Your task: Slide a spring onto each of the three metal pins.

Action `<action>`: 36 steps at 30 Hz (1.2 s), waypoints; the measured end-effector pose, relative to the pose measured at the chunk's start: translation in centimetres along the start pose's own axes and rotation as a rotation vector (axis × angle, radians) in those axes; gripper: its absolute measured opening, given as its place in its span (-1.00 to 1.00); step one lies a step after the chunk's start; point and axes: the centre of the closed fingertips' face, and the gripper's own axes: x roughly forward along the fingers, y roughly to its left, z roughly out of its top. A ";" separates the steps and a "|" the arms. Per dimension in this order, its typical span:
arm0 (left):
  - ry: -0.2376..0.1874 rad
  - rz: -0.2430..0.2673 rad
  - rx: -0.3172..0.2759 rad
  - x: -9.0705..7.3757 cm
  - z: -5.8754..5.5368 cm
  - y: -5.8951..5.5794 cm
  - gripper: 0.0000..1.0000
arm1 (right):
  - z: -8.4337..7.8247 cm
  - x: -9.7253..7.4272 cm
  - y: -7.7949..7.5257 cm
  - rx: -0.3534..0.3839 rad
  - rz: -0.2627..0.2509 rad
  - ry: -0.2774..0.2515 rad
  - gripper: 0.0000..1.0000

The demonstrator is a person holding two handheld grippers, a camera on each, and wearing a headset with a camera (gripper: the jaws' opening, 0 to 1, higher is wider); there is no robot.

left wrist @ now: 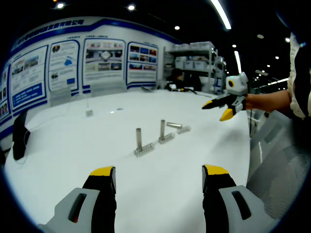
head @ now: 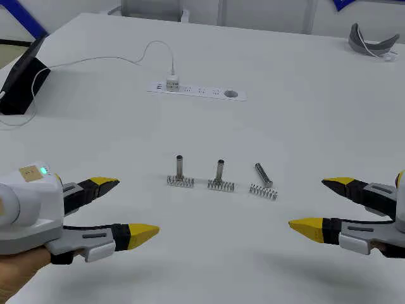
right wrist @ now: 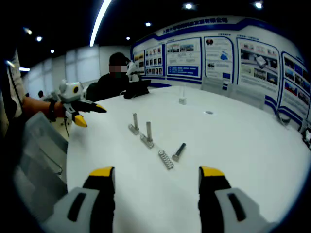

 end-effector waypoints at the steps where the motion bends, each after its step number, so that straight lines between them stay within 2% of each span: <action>1: 0.000 0.001 -0.001 0.0 0.0 0.0 0.47 | 0.0 0.0 0.0 0.000 0.001 0.001 0.43; 11: -0.002 0.016 -0.012 -0.3 -0.3 0.0 0.46 | 0.2 0.3 0.0 0.010 0.009 0.001 0.40; 25: -0.012 0.022 -0.018 -0.4 -0.2 0.0 0.46 | 0.7 0.6 -0.7 0.014 -0.003 0.008 0.36; 36: -0.017 0.017 -0.018 -0.3 -0.1 0.1 0.45 | 1.9 1.2 -1.6 0.009 -0.020 0.012 0.32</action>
